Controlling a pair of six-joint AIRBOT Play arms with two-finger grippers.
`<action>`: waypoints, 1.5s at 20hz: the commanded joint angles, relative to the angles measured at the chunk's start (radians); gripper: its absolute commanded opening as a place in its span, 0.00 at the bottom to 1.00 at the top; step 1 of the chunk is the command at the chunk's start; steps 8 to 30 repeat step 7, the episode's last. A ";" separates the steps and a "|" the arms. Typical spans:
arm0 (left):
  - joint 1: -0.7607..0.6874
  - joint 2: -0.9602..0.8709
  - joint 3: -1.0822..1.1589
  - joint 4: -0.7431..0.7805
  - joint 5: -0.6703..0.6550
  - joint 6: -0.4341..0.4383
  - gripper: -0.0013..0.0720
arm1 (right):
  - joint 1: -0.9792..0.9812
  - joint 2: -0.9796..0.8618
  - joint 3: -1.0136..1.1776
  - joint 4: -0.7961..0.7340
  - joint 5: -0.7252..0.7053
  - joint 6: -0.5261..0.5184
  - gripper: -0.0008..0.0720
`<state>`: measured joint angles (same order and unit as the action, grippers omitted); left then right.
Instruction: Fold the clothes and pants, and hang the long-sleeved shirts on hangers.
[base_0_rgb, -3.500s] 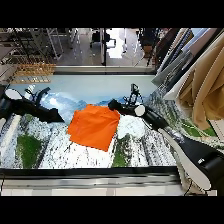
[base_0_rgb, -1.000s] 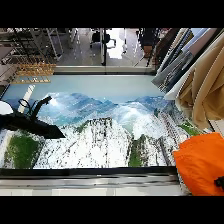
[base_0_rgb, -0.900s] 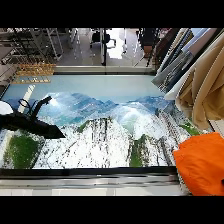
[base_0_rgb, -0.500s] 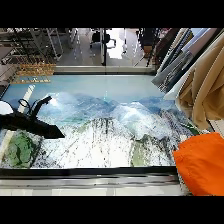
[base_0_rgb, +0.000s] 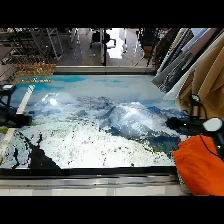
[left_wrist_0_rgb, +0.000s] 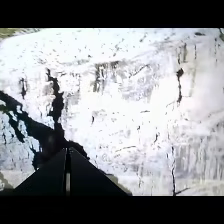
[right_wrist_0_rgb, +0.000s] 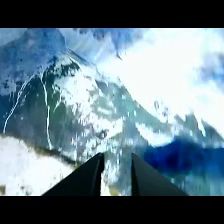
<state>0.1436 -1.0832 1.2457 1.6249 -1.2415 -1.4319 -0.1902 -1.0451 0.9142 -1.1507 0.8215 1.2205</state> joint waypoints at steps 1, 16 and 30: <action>0.008 0.029 0.003 0.077 0.060 -0.035 0.03 | 0.154 -0.064 -0.013 -0.091 -0.451 -0.006 0.03; 0.008 0.027 0.003 0.077 0.060 -0.035 0.03 | 0.144 -0.066 -0.012 -0.078 -0.662 -0.007 0.15; 0.008 0.027 0.003 0.077 0.060 -0.035 0.03 | 0.144 -0.066 -0.012 -0.078 -0.662 -0.007 0.15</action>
